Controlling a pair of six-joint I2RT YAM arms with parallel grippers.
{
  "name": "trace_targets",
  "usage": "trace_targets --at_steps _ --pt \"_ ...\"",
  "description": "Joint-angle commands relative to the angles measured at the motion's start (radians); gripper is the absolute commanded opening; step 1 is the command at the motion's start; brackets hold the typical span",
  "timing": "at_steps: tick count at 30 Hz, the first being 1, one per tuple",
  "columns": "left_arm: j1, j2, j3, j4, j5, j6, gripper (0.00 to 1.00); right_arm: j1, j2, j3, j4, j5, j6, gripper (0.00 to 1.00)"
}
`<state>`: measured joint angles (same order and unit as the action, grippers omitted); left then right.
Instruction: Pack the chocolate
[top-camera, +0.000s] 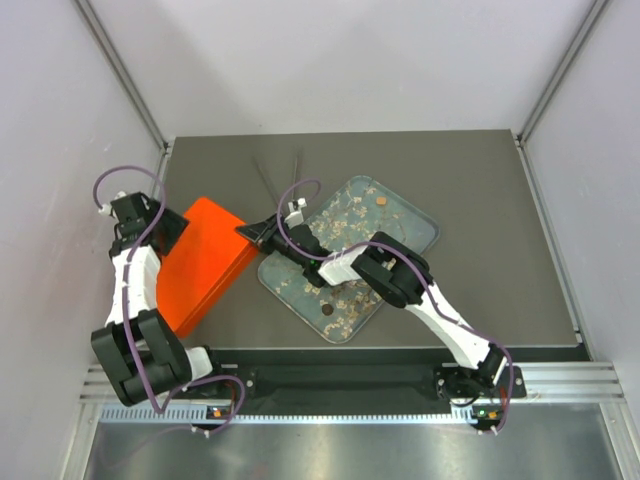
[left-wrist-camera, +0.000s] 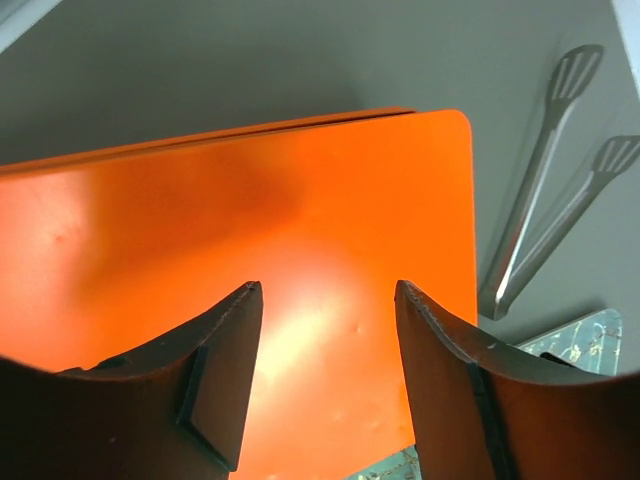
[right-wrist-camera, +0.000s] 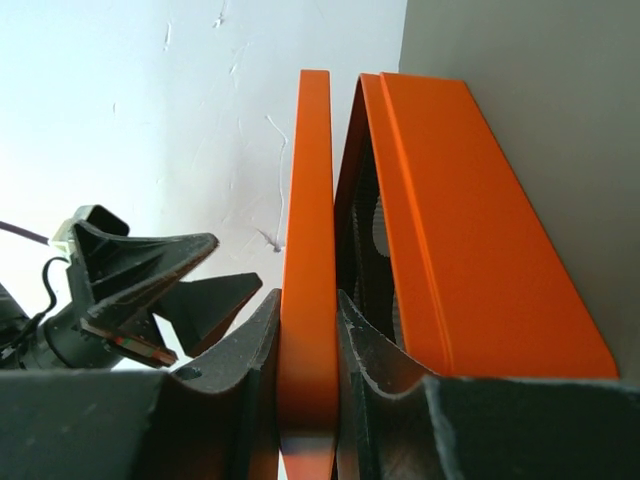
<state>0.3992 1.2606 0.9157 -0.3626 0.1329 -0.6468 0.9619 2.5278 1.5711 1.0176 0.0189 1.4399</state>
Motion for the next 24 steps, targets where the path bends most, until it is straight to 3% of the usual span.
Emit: trace_targets --at_steps 1,12,19,24 --pt "0.007 0.020 -0.029 0.051 -0.013 0.007 0.60 0.009 -0.066 -0.003 0.055 0.041 -0.022 0.00" --pt "0.007 0.083 -0.074 0.085 -0.003 0.003 0.57 0.000 -0.070 -0.013 0.045 0.030 -0.035 0.06" --pt "0.007 0.120 -0.060 0.068 0.017 0.007 0.56 -0.018 -0.086 -0.028 0.052 0.009 -0.048 0.27" --pt "0.009 0.126 -0.061 0.068 0.019 0.010 0.56 -0.037 -0.127 -0.068 0.044 0.010 -0.073 0.34"
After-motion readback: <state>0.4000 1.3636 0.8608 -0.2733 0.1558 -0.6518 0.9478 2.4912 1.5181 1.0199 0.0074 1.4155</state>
